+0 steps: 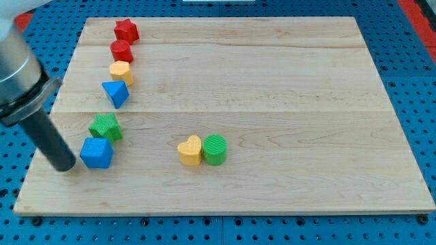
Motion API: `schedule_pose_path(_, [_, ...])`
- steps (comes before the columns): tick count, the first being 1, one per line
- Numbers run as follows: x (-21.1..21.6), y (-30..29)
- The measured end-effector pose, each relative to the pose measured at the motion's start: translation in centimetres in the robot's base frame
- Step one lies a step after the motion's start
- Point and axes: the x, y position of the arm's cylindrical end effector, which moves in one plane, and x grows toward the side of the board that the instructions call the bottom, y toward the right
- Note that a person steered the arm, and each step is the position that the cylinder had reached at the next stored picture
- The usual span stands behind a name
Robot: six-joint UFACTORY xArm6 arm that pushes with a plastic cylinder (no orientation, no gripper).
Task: Move green circle and yellow heart towards left side
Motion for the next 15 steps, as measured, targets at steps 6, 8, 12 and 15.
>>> schedule_pose_path(6, [-1.9, 20.4])
schedule_pose_path(8, [-5.9, 18.4])
schedule_pose_path(12, [-2.9, 13.4])
schedule_pose_path(15, [0.7, 13.0])
